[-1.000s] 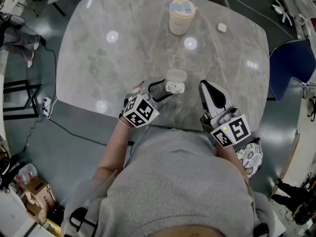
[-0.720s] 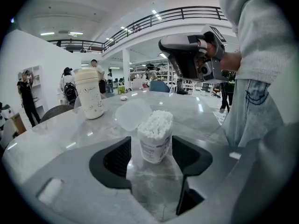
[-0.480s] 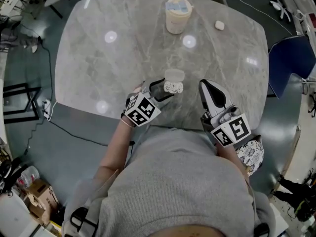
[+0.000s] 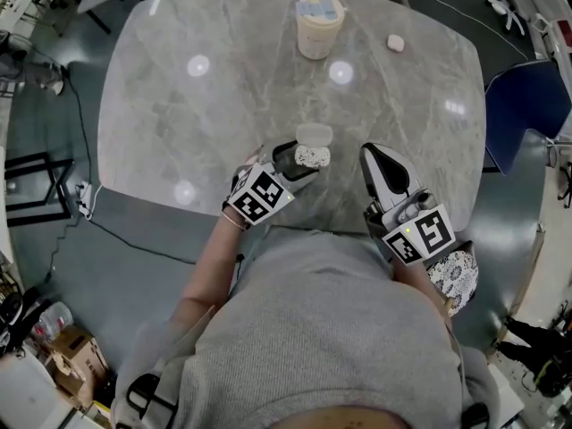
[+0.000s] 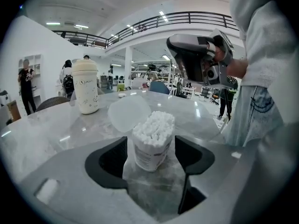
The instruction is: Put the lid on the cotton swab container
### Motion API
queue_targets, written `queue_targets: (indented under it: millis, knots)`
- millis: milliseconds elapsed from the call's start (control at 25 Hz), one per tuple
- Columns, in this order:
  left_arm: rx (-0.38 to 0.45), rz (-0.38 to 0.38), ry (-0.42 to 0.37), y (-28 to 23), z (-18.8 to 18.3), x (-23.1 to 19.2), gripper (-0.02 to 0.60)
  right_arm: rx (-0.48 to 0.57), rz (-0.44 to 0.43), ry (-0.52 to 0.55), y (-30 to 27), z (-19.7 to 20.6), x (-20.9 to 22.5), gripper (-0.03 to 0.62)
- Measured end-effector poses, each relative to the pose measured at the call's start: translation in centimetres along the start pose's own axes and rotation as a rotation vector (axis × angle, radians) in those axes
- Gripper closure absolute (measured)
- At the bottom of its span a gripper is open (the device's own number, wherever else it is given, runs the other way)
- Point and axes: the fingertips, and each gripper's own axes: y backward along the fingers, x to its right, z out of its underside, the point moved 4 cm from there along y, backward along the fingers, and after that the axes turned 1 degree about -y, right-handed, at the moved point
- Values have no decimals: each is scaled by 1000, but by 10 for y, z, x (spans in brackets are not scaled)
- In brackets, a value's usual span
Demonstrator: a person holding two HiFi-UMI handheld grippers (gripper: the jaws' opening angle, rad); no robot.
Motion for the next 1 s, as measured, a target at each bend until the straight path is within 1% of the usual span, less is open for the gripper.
queue_targets:
  millis: [40, 240, 440, 680, 1000]
  knots:
    - [-1, 3, 0, -1, 0, 0, 259, -1, -1, 1, 0, 0, 0, 592]
    - [-6, 8, -2, -6, -1, 2, 259, -6, -4, 3, 0, 1, -1, 592]
    - [-11, -28, 13, -9, -1, -1, 258, -11, -5, 0, 0, 2, -2, 592]
    - [-24, -45, 31, -16, 0, 1, 253, -12, -3, 1, 0, 3, -2, 592]
    - [-13, -109, 64, -22, 0, -3, 252, -11, 5, 0, 1, 5, 0, 592]
